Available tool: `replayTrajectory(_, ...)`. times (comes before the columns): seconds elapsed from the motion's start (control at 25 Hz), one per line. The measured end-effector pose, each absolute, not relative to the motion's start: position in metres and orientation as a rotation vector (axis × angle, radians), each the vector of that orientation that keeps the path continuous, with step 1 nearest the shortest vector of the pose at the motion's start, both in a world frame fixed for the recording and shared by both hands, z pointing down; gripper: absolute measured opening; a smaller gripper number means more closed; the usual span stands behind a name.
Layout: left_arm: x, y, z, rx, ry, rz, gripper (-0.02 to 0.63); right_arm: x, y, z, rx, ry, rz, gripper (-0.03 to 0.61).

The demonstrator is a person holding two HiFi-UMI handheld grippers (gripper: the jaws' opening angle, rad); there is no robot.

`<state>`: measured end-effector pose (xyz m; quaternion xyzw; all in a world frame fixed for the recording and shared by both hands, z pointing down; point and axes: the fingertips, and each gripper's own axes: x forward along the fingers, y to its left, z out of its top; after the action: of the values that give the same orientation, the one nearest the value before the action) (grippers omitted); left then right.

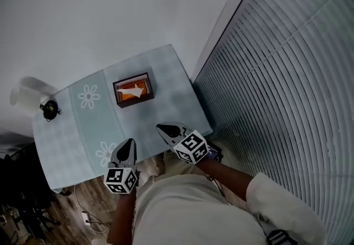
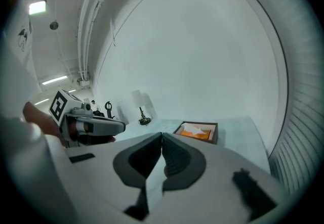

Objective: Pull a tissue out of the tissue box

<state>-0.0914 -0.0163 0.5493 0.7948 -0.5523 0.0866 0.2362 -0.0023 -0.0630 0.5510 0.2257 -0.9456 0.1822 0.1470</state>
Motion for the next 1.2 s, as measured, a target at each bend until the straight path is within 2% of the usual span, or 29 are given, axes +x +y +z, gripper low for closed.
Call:
replayTrajectory(0.28,-0.097,-0.075,0.555,2.125,-1.502,0.224,0.008,-0.031,-0.111,0.560,0.500,-2.687,0.514,0.008)
replayTrajectory(0.64,-0.129,-0.111,0.564,2.144,-1.445,0.228,0.008,-0.060,-0.145,0.573,0.524,-2.616,0.462,0.008)
replayTrajectory(0.92,-0.146,-0.155,0.605,2.116,-1.410,0.262,0.007,-0.080,-0.183,0.610,0.503,-2.510,0.374,0.010)
replayTrajectory(1.2,-0.167,-0.185,0.677,1.925,-1.373,0.341,0.008,-0.094,-0.214,0.668,0.455,-2.354,0.332,0.116)
